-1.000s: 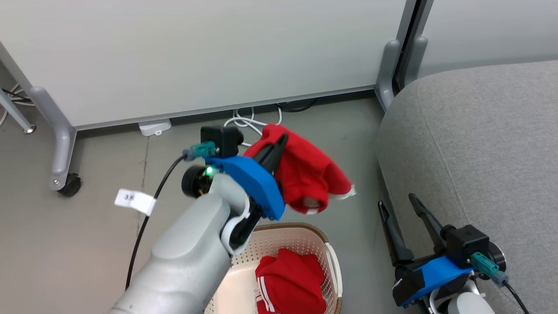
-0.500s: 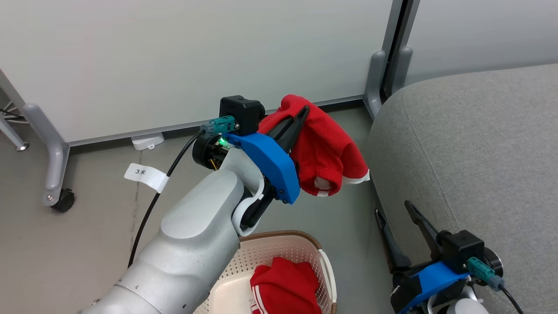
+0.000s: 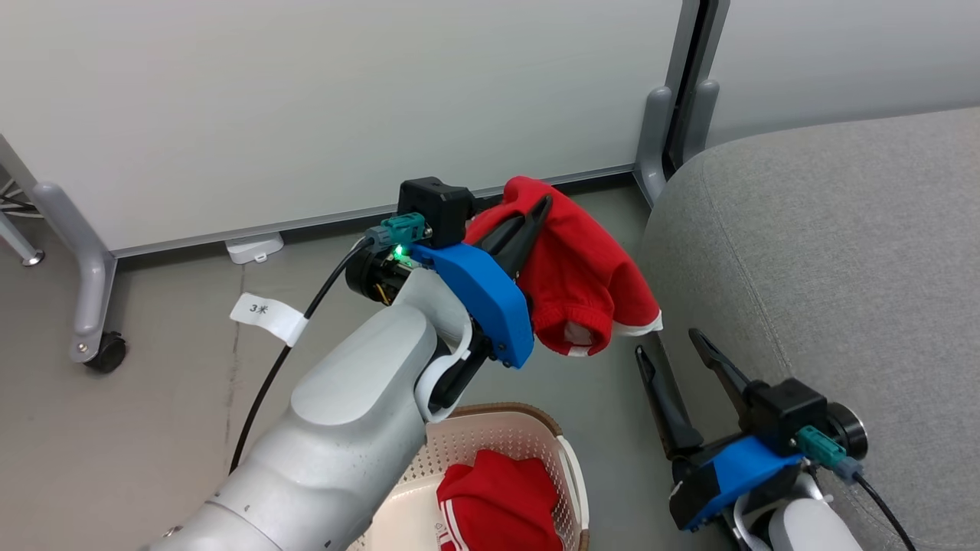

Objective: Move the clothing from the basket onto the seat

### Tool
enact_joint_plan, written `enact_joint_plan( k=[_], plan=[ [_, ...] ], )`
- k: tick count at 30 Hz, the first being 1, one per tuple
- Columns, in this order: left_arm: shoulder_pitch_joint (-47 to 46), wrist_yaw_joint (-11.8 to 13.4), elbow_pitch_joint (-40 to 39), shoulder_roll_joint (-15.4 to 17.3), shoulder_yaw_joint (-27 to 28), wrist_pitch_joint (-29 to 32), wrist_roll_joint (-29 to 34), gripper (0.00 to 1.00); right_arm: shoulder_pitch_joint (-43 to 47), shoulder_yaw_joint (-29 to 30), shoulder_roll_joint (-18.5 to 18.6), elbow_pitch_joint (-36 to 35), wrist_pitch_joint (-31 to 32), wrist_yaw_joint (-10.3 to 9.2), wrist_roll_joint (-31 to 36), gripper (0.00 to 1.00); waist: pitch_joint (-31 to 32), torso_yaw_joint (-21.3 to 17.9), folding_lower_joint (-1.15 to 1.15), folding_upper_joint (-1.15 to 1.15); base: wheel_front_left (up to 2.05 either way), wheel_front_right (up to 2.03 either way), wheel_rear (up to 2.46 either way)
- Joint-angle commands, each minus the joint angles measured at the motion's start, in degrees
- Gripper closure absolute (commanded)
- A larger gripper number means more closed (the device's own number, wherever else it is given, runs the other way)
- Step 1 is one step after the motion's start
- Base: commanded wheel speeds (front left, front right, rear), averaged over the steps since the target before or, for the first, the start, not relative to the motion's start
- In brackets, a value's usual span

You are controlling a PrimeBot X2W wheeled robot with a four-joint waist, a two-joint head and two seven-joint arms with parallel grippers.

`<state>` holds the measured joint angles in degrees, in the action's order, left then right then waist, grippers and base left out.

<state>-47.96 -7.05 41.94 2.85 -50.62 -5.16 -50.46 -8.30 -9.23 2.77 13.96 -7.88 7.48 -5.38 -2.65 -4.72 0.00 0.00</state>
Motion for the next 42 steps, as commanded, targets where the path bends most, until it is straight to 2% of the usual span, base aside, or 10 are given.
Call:
enact_joint_plan(
  k=[1, 7, 13, 26, 27, 28, 42],
  plan=[
    [0.6, 0.2, -0.5, 0.1, -0.4, -0.3, -0.2, 1.0, -1.9, -0.5, 0.2, 0.1, 0.8, 0.03, 0.9, 0.0, -0.1, 0.2, 0.0, 0.0, 0.0, 0.0, 0.0],
    [0.5, 0.4, -1.6, 0.1, -1.9, -0.1, -0.5, 1.0, -7.3, -1.7, 0.2, 3.5, 3.4, 0.03, 2.1, 0.0, -0.5, 0.8, 0.0, 0.0, 0.0, 0.0, 0.0],
    [0.1, 0.6, -3.1, 0.1, -3.4, 0.2, -1.4, 1.0, -13.0, -3.0, 0.2, 10.7, 5.7, 0.03, -0.5, 0.0, -0.9, 1.9, 0.0, 0.0, 0.0, 0.0, 0.0],
    [-1.1, 1.0, -5.5, 0.0, -6.7, 0.8, -3.2, 1.0, -23.1, -7.9, 0.2, 24.0, 2.7, 0.03, -5.2, 0.0, -0.9, 3.8, 0.0, 0.0, 0.0, 0.0, 0.0],
    [-1.1, 1.0, -5.5, 0.1, -6.9, 0.8, -3.3, 1.0, -23.5, -8.4, 0.2, 24.7, 2.7, 0.03, -5.8, 0.07, -0.9, 3.9, 0.0, 0.0, 0.0, 0.0, 0.0],
    [-1.1, 1.0, -5.6, 0.1, -7.0, 0.7, -3.5, 1.0, -23.9, -8.8, 0.2, 25.5, 2.6, 0.03, -6.1, 1.0, -0.8, 4.0, 0.0, 0.0, 0.0, 0.0, 0.0],
    [-1.9, 1.5, -4.2, 0.1, -7.9, -0.4, -4.5, 1.0, -25.9, -10.9, 0.2, 31.0, 0.2, 0.03, -8.6, 1.0, -0.4, 4.0, 0.0, 0.0, 0.0, 0.0, 0.0]
  ],
)
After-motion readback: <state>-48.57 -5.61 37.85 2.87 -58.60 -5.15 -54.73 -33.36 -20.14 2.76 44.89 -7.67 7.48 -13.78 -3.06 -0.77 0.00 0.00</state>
